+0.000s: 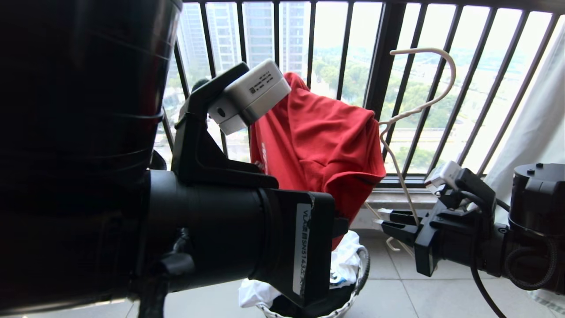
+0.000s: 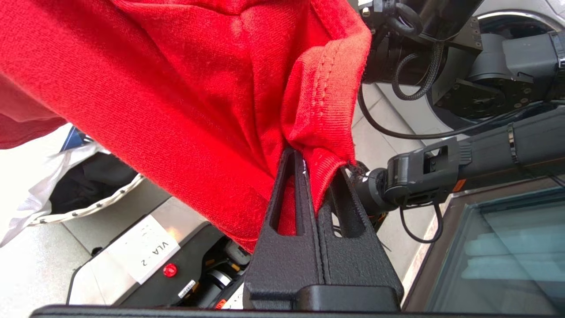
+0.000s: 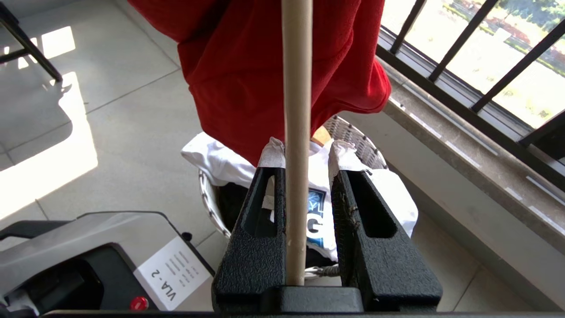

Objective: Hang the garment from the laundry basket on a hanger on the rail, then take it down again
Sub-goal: Hang the clothes on the clothes rack

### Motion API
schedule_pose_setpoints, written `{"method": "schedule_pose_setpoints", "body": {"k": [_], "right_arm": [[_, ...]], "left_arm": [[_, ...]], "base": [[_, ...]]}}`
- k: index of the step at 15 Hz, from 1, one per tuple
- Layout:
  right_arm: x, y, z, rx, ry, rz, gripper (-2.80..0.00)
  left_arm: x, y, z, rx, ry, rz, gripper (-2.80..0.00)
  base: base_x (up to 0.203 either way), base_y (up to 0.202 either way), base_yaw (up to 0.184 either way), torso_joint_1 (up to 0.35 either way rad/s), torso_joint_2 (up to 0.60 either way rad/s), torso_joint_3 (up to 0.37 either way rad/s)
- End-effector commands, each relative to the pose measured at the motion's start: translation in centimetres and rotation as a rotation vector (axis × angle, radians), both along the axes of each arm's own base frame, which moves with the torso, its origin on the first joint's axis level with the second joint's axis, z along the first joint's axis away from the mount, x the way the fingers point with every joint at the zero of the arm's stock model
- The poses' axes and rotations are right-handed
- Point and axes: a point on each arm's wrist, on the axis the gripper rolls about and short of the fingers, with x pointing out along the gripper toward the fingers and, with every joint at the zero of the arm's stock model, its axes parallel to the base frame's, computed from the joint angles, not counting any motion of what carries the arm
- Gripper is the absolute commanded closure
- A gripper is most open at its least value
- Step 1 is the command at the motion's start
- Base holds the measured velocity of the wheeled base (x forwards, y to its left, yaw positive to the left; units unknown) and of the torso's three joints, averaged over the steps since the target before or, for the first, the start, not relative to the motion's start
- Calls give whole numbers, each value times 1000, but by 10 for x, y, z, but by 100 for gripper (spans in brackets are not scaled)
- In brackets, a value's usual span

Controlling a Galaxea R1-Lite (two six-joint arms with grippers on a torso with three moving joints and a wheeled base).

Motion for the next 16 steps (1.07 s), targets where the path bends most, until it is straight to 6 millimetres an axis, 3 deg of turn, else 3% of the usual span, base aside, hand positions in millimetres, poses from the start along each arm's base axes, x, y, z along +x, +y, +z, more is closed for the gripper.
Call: {"method": "schedule_pose_setpoints", "body": {"k": [1,5,8,12,14,16], "right_arm": [[0,1,-1,-1,-1,7,0],[-2,-1,-7,-18,16,2,0],[-6,-4,-27,-141,10,40,0],[-13,-7,-38,-224,-3,71,0],[-20,-10,-39,-250,-25,86,0],[-25,-11,-37,-251,-42,91,0]], "left_arm": [[1,0,-4,6,8,-1,0],[21,15,-6,46,-57,91,0],[29,40,27,-54,-167,176,0],[42,51,79,-113,-313,242,0],[60,46,93,-82,-318,291,0],[96,36,95,-33,-325,408,0]], "base": [[0,0,0,0,0,0],[0,0,0,0,0,0],[0,0,0,0,0,0],[0,0,0,0,0,0],[0,0,0,0,0,0],[0,0,0,0,0,0]]}}
